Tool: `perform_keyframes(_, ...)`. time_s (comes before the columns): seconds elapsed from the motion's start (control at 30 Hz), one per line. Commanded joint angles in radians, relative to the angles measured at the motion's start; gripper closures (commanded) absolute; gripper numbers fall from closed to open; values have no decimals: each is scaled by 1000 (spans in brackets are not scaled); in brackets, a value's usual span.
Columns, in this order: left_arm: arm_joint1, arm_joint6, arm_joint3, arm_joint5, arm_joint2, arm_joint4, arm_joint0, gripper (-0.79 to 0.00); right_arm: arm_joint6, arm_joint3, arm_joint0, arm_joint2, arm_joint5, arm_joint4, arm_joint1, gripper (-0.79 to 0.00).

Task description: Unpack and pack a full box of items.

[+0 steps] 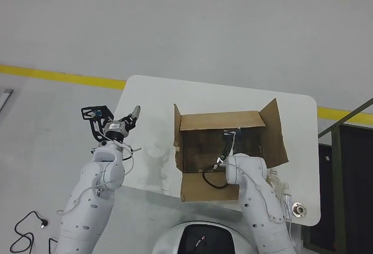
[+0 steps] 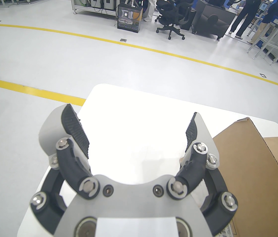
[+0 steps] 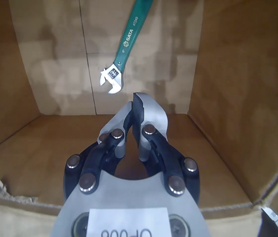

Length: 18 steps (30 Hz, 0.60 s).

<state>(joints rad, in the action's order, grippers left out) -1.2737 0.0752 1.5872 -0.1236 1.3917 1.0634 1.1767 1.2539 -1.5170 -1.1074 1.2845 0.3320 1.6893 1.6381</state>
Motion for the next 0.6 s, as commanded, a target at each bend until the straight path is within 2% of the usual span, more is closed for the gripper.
perform_keyframes(0.0, 0, 0, 0, 0, 0, 0, 0, -785, -26, 35, 24, -6, 27, -5, 4, -80)
perform_keyframes(0.03, 0, 0, 0, 0, 0, 0, 0, -785, -41, 52, 34, -10, 42, -3, 6, -95)
perform_keyframes(0.1, 0, 0, 0, 0, 0, 0, 0, -785, -69, 83, 56, -14, 90, -14, 12, -271)
perform_keyframes(0.23, 0, 0, 0, 0, 0, 0, 0, -785, -139, 170, 100, -23, 189, -39, 24, -286)
perform_keyframes(0.27, 0, 0, 0, 0, 0, 0, 0, -785, -161, 192, 111, -25, 210, -51, 28, -252)
perform_keyframes(0.33, 0, 0, 0, 0, 0, 0, 0, -785, -202, 242, 130, -32, 242, -67, 34, -234)
perform_keyframes(0.37, 0, 0, 0, 0, 0, 0, 0, -785, -217, 259, 140, -33, 254, -83, 37, -277)
perform_keyframes(0.4, 0, 0, 0, 0, 0, 0, 0, -785, -231, 276, 147, -34, 268, -93, 40, -360)
perform_keyframes(0.43, 0, 0, 0, 0, 0, 0, 0, -785, -244, 293, 154, -39, 277, -91, 42, -394)
perform_keyframes(0.57, 0, 0, 0, 0, 0, 0, 0, -785, -274, 334, 165, -52, 300, -120, 52, -360)
